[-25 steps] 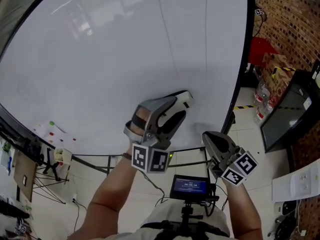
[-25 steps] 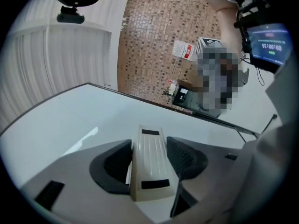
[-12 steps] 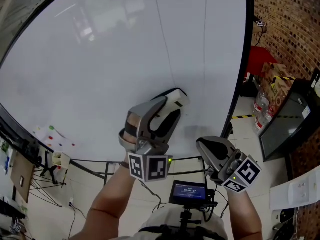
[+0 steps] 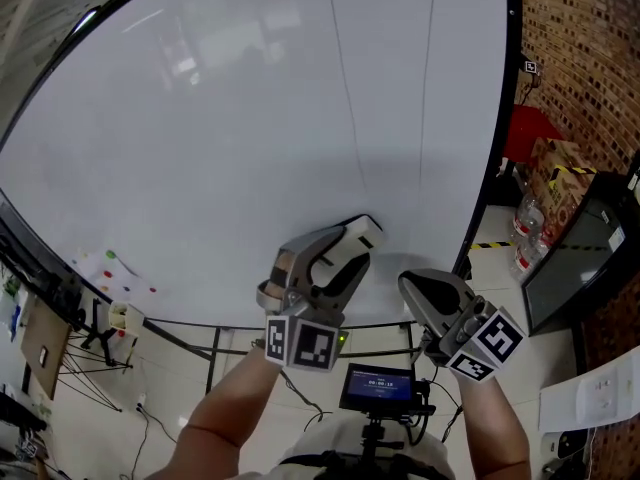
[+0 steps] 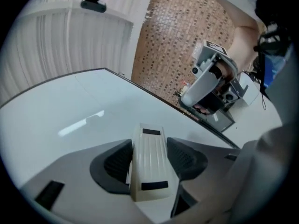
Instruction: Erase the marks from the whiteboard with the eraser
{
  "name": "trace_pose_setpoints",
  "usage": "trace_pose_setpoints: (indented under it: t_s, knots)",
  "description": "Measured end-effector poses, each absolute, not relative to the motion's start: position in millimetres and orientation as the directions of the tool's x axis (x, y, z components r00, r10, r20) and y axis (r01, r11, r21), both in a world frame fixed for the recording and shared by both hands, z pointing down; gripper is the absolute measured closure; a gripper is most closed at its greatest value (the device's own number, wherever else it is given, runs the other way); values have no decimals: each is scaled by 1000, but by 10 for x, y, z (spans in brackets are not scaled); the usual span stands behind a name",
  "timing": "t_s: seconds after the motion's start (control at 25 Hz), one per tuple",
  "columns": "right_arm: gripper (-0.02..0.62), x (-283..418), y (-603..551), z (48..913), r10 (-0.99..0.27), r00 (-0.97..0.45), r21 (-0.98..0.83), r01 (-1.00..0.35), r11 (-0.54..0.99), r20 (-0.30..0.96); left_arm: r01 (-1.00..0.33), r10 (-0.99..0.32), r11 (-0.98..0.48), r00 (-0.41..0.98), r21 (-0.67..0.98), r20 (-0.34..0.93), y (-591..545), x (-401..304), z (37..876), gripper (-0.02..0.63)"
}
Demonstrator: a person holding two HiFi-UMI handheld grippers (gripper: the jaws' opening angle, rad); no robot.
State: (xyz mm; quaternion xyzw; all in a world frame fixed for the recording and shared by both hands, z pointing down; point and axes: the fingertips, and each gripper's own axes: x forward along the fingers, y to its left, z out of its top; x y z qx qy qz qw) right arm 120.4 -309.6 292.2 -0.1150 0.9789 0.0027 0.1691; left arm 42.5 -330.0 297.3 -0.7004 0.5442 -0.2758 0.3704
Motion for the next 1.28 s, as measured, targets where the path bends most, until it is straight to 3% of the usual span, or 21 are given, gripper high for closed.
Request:
trace_pose_setpoints:
  t_s: [0.16,0.56,0.84,1.04,1.28]
  knots:
    - [578,1197,-3139,2728,-201,-918,9,-217,976,-343,-629,-957,-171,289,-759,-23,-3333,423,2813,334]
    - [578,1311,-3106,2465,-161,-915,21,-182,983,-371,-489,-941,1,294,-872,-166,-3452,649,1937,334]
    - [578,1243,-3088,2520,-159,-911,30,-184,982,-382,-458,-928,107,272,-882,-255,-3406,556,1890,337]
    - [578,1305,-3069,2501,-173,-910,18,-194,981,-377,-501,-956,-27,266,-865,-124,-3397,638,2577,337]
    - [578,1368,-3104,2318,-182,-903,41,-214,976,-388,-486,-965,-19,238,-874,-111,-3356,571,2818,337]
